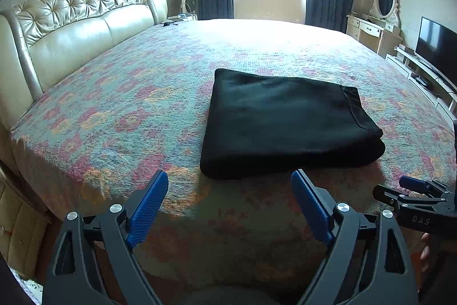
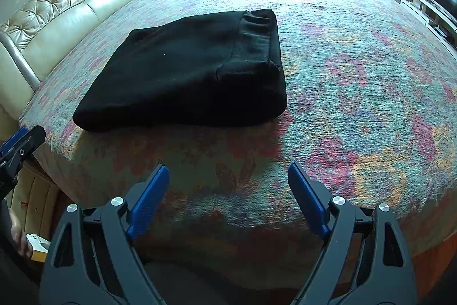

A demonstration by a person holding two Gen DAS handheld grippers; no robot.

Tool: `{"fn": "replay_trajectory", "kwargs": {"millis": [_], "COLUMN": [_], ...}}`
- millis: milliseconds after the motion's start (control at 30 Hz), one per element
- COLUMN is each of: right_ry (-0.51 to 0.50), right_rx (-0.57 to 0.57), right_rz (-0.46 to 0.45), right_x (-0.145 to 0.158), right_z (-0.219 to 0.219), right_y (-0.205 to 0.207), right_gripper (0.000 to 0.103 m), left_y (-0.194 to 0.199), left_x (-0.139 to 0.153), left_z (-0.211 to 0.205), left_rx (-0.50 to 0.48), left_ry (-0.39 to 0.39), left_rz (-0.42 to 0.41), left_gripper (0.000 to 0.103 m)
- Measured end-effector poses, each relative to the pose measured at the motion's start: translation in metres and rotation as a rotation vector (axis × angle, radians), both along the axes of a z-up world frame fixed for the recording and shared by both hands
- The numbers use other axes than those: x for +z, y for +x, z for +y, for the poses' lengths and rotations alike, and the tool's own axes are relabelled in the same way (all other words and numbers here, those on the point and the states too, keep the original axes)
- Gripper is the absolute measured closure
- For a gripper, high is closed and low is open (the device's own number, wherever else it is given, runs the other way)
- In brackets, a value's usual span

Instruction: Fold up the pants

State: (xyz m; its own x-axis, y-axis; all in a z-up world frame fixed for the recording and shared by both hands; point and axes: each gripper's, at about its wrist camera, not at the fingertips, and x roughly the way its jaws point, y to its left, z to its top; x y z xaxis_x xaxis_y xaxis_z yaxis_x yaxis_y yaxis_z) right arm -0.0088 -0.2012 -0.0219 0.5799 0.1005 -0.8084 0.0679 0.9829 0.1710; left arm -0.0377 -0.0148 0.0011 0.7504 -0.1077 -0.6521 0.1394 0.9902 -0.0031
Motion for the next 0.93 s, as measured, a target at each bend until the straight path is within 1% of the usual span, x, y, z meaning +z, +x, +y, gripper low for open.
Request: {"fn": "replay_trajectory", "kwargs": {"millis": [100, 233, 267, 333, 400, 500, 567, 600, 700, 733, 767, 833, 900, 933], "right_ry": [0.002, 0.005, 0.006, 0.009, 0.011, 0.017, 0.027, 0.031, 0.05, 0.058, 0.069, 0.104, 0.137, 0.146], "right_rx": [0.004, 0.005, 0.005, 0.005, 0.006, 0.005, 0.003, 0.001, -0.004, -0.002, -0.001, -0.007, -0.018, -0.024], "right_rz": [0.003, 0.005, 0.006, 0.007, 0.009, 0.014, 0.022, 0.026, 0.042, 0.054, 0.067, 0.071, 0.041, 0.016], "right_x": [-0.001, -0.001, -0.002, -0.002, -0.002, -0.003, -0.003, -0.004, -0.008, -0.009, -0.009, -0.005, 0.008, 0.017], "right_z": [0.001, 0.001, 0.0, 0.001, 0.001, 0.0, 0.0, 0.0, -0.001, -0.001, -0.002, -0.007, -0.016, -0.021], "right_y": [0.0, 0.0, 0.0, 0.0, -0.001, -0.002, -0.002, -0.003, -0.002, -0.002, -0.001, 0.001, 0.006, 0.011], "right_gripper": [0.018, 0.018, 0.018, 0.018, 0.018, 0.018, 0.018, 0.018, 0.018, 0.018, 0.018, 0.018, 0.018, 0.018], "left_y": [-0.001, 0.0, 0.001, 0.003, 0.004, 0.006, 0.011, 0.013, 0.018, 0.021, 0.027, 0.046, 0.073, 0.091], "left_x": [0.004, 0.008, 0.008, 0.01, 0.012, 0.016, 0.02, 0.024, 0.036, 0.038, 0.038, 0.036, 0.03, 0.026], "left_z": [0.0, 0.003, 0.004, 0.006, 0.01, 0.018, 0.02, 0.02, 0.015, 0.015, 0.016, 0.02, 0.033, 0.042], "left_rx": [-0.037, -0.056, -0.055, -0.042, -0.009, 0.063, 0.04, 0.037, -0.013, -0.025, -0.038, -0.07, -0.068, -0.049], "left_ry": [-0.037, -0.09, -0.094, -0.1, -0.091, -0.038, -0.035, -0.02, -0.006, -0.015, -0.028, -0.035, -0.054, -0.052], "left_rz": [-0.008, -0.009, -0.009, -0.005, 0.002, 0.004, 0.018, 0.012, -0.044, -0.051, -0.039, 0.003, 0.033, 0.037], "left_gripper": [0.016, 0.016, 0.014, 0.013, 0.013, 0.013, 0.013, 0.013, 0.013, 0.013, 0.013, 0.013, 0.013, 0.013]}}
